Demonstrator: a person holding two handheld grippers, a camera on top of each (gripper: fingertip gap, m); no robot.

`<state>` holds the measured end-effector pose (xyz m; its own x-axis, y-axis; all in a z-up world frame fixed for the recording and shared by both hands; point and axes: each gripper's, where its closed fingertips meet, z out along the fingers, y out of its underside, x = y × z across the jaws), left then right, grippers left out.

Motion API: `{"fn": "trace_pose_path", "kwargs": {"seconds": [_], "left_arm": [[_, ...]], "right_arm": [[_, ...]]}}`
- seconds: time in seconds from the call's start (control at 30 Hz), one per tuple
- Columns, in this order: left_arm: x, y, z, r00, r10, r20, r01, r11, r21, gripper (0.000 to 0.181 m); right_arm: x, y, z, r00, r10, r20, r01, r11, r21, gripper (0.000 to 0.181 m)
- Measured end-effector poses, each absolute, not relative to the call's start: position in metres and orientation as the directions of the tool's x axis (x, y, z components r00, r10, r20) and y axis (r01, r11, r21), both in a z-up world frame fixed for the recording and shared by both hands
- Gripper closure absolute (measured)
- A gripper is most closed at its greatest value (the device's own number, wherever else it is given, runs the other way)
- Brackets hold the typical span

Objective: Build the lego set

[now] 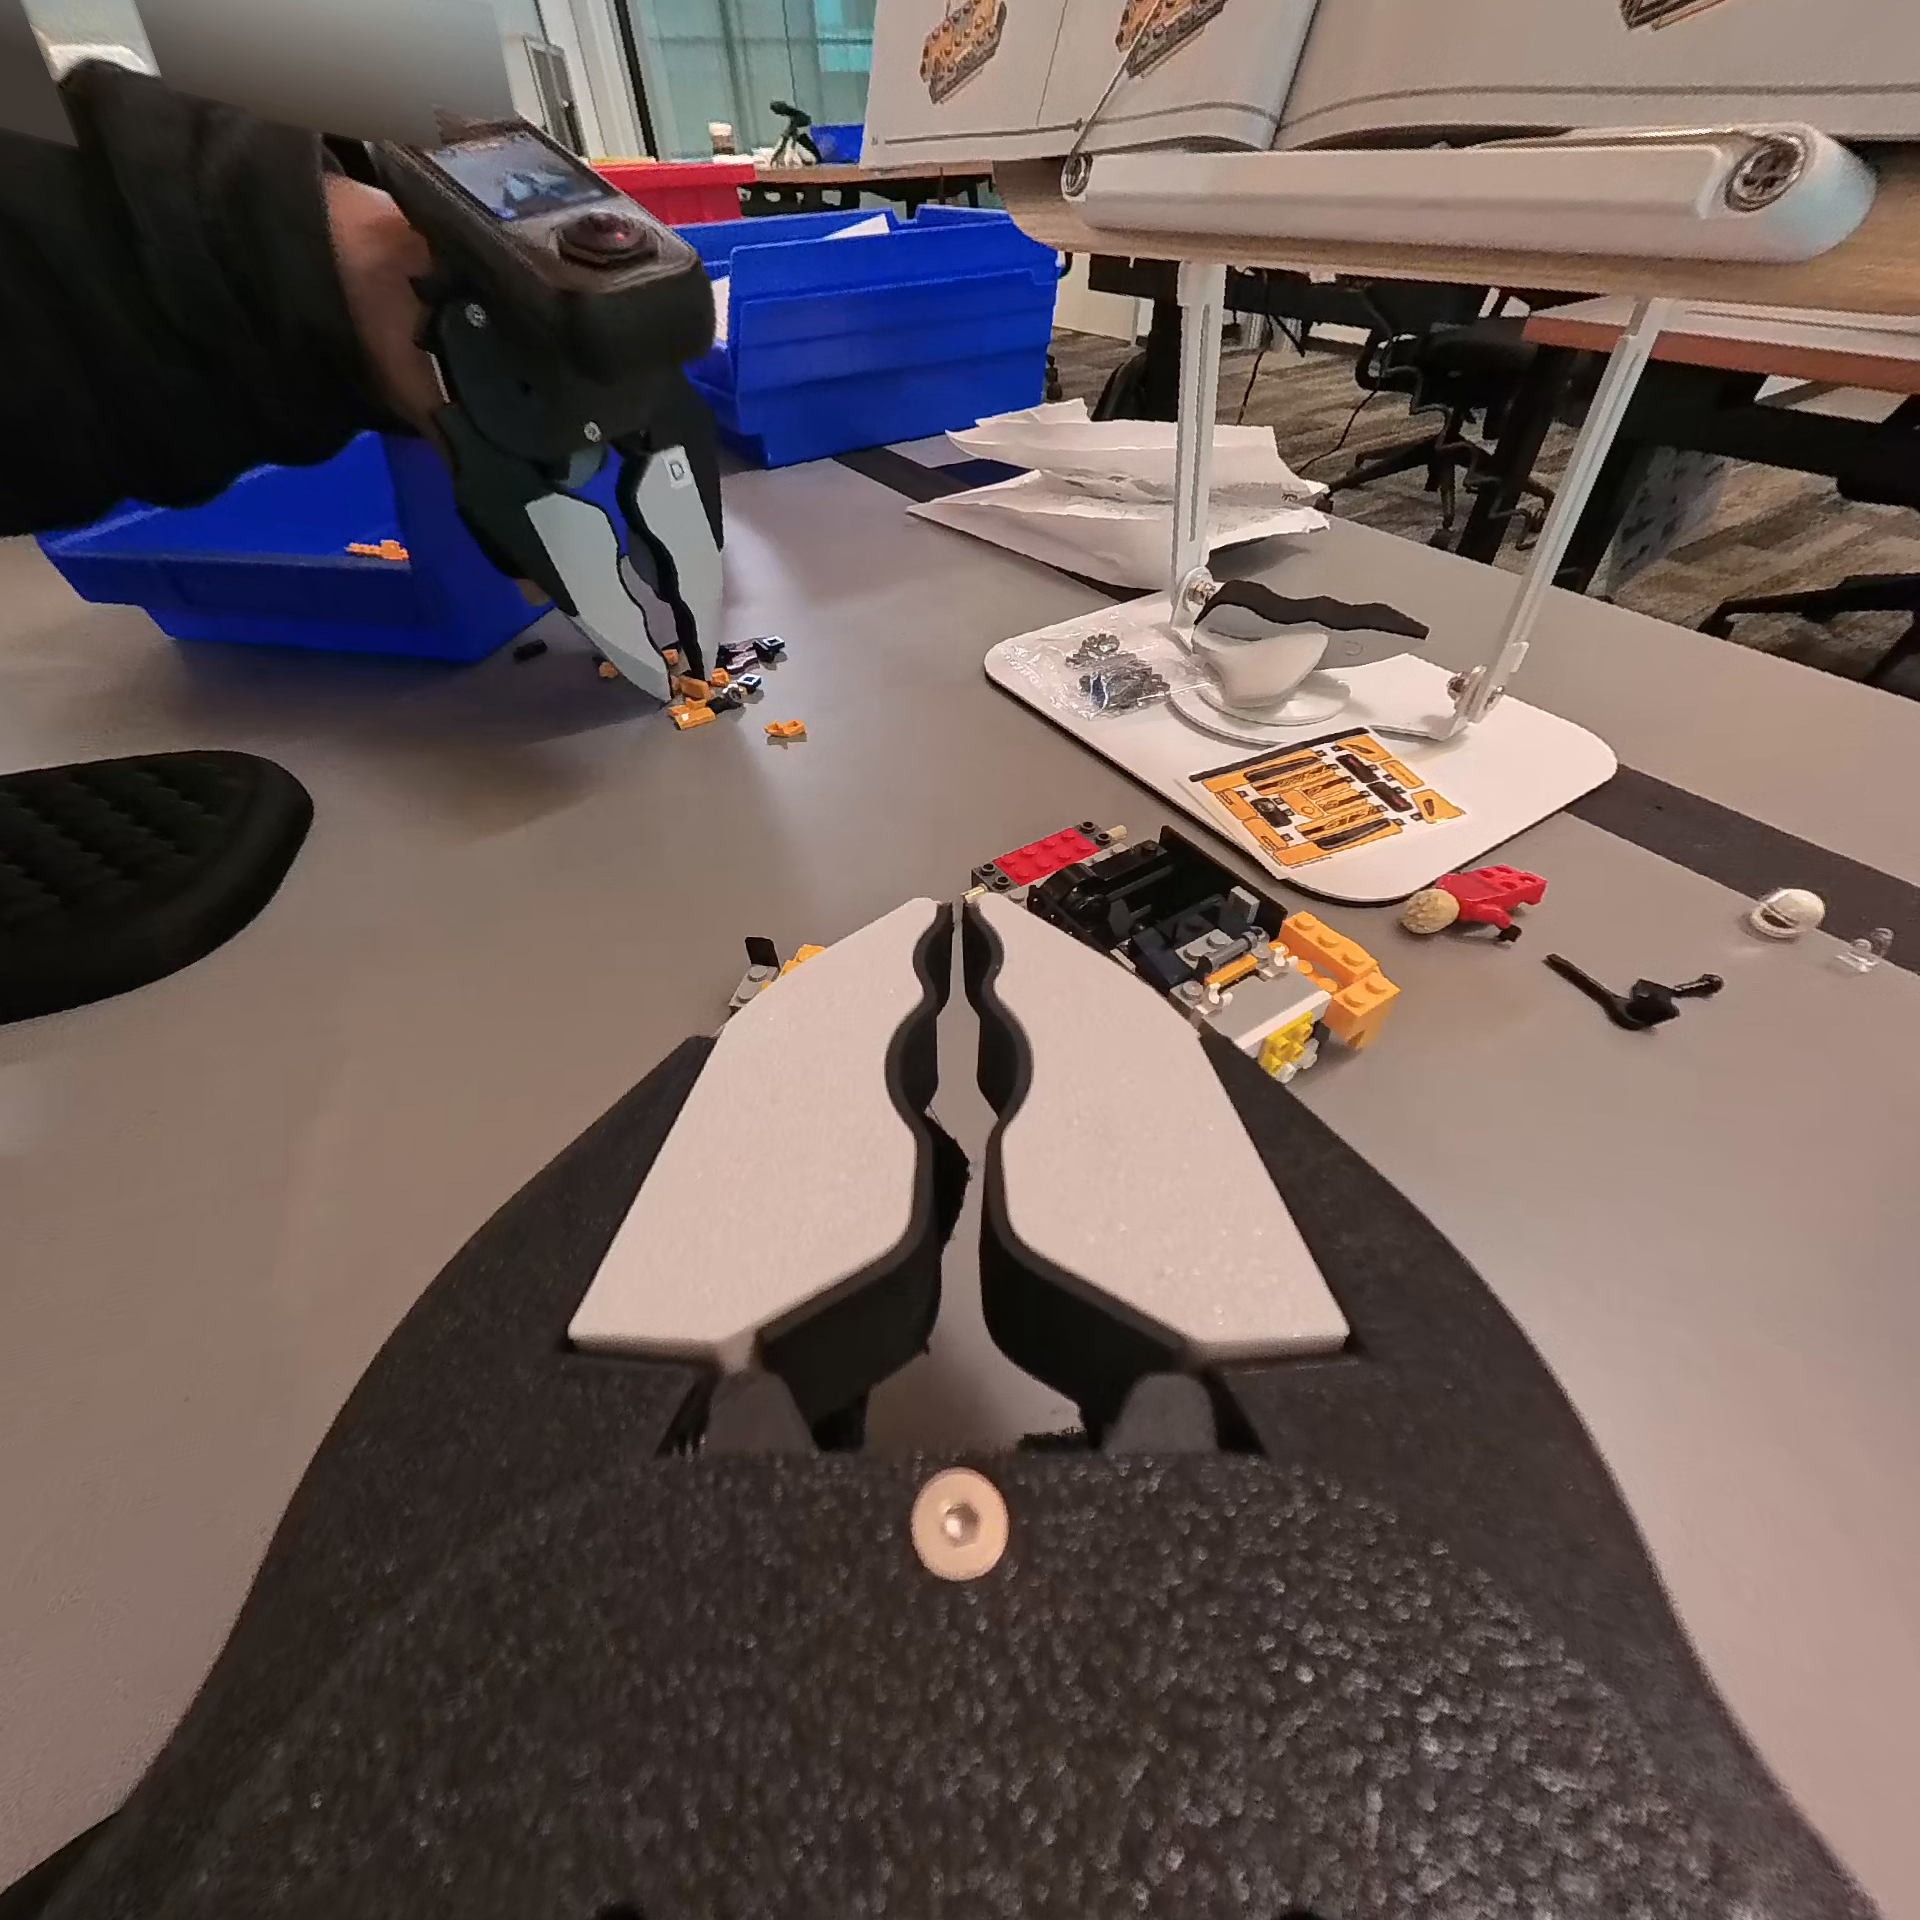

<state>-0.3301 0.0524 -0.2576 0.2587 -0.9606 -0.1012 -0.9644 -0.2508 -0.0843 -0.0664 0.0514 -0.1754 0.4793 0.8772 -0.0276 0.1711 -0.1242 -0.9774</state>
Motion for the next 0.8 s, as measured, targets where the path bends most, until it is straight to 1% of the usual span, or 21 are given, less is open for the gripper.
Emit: {"fn": "trace_pose_path", "kwargs": {"seconds": [0.17,0.27,0.43,0.57,0.63,0.73,0.8], "left_arm": [[-0.327,0.05,-0.258,0.243,-0.965,-0.099,-0.968,-0.235,-0.09,0.175],[-0.325,0.045,-0.254,0.229,-0.968,-0.108,-0.971,-0.219,-0.09,0.168],[-0.321,0.038,-0.244,0.24,-0.969,-0.057,-0.962,-0.23,-0.149,0.169],[-0.329,0.05,-0.248,0.297,-0.951,-0.086,-0.949,-0.283,-0.142,0.17],[-0.331,0.053,-0.25,0.317,-0.944,-0.093,-0.944,-0.305,-0.129,0.167],[-0.328,0.054,-0.25,0.346,-0.935,-0.075,-0.932,-0.334,-0.141,0.167],[-0.327,0.05,-0.251,0.357,-0.933,-0.042,-0.928,-0.349,-0.131,0.165]], "right_arm": [[-0.067,0.051,-0.176,0.477,0.878,-0.028,0.173,-0.125,-0.977,0.18],[-0.067,0.051,-0.176,0.477,0.878,-0.029,0.173,-0.126,-0.977,0.18],[-0.067,0.051,-0.177,0.473,0.88,-0.032,0.176,-0.13,-0.976,0.18],[-0.067,0.05,-0.178,0.472,0.881,-0.03,0.179,-0.129,-0.975,0.18],[-0.068,0.05,-0.178,0.471,0.882,-0.031,0.18,-0.13,-0.975,0.18],[-0.068,0.05,-0.178,0.469,0.883,-0.031,0.181,-0.13,-0.975,0.18],[-0.068,0.05,-0.178,0.468,0.883,-0.031,0.182,-0.131,-0.975,0.18]]}}
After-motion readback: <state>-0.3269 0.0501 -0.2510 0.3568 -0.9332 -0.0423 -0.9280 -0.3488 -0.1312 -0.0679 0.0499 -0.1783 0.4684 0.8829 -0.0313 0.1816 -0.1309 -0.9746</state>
